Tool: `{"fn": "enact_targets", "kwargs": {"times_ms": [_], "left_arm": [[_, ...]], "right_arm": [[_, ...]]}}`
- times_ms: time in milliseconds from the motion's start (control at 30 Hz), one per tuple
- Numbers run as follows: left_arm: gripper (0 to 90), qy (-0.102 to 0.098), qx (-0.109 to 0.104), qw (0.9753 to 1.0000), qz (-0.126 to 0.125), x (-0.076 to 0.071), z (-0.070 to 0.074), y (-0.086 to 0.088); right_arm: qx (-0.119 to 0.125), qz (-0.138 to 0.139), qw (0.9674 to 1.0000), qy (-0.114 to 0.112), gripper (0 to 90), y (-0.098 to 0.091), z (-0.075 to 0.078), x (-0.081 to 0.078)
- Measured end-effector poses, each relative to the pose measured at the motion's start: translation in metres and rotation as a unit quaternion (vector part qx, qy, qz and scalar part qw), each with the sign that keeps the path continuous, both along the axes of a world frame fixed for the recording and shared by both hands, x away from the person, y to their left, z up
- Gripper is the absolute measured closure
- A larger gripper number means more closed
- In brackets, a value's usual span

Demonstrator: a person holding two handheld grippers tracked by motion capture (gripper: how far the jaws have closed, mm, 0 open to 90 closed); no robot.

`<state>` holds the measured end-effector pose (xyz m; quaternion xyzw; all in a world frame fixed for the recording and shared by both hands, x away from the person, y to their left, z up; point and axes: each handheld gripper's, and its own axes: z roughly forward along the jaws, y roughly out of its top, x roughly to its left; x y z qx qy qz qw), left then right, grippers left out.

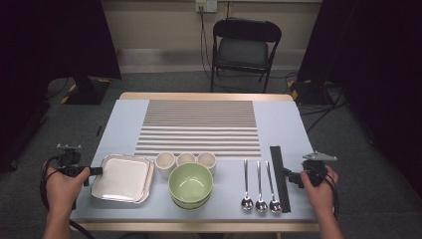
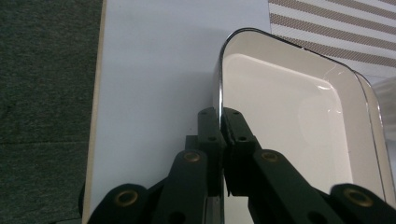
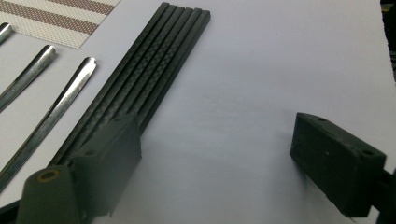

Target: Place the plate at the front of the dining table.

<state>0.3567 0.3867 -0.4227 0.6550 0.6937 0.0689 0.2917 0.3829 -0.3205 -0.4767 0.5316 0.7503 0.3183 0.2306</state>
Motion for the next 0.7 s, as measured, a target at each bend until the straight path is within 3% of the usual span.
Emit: {"fn": "enact_targets", "kwargs": {"times_ms": [467, 700], "left_arm": [[87.6, 0.002, -0.005, 1.0000, 0.004, -0.0005, 0.0011, 0.0009], [87.8, -0.008, -0.016, 0.9998, 0.007, -0.0024, 0.0058, 0.0022]], "right_arm": [[0.000, 0.000, 1.0000, 0.000, 15.1, -0.0001, 0.0000, 0.0001], [0.001, 0.000, 1.0000, 0.000, 15.1, 0.0000, 0.0000, 0.0000]]}}
